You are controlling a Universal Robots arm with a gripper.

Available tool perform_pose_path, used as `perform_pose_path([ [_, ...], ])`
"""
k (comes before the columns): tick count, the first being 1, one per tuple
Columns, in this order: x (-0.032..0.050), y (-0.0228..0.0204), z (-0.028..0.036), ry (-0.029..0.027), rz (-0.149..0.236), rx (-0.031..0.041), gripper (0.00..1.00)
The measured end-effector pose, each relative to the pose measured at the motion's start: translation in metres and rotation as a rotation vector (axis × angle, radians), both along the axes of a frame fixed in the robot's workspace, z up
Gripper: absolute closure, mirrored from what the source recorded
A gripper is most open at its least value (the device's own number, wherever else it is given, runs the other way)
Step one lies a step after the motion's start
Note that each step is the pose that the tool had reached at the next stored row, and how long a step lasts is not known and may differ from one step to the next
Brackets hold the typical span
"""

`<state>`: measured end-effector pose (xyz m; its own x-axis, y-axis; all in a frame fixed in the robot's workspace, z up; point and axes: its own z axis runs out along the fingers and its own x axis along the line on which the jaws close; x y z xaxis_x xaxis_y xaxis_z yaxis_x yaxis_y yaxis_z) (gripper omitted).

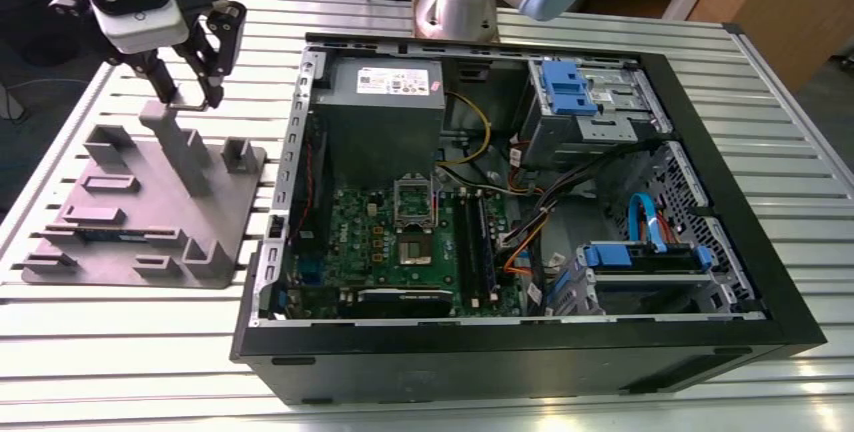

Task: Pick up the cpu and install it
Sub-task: 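Pick up the cpu and move it towards the insertion slot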

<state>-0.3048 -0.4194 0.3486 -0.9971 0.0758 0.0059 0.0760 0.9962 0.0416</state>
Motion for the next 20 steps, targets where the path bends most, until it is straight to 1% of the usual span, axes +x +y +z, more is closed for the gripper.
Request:
perform_pose_path([
  [9,0.0035,0.0000,0.0000,-0.0001,0.000,0.0000,0.53],
  [17,0.0120,0.0000,-0.0001,-0.0001,0.000,0.0000,0.53],
  [20,0.0127,0.0000,-0.0001,-0.0001,0.000,0.0000,0.53],
])
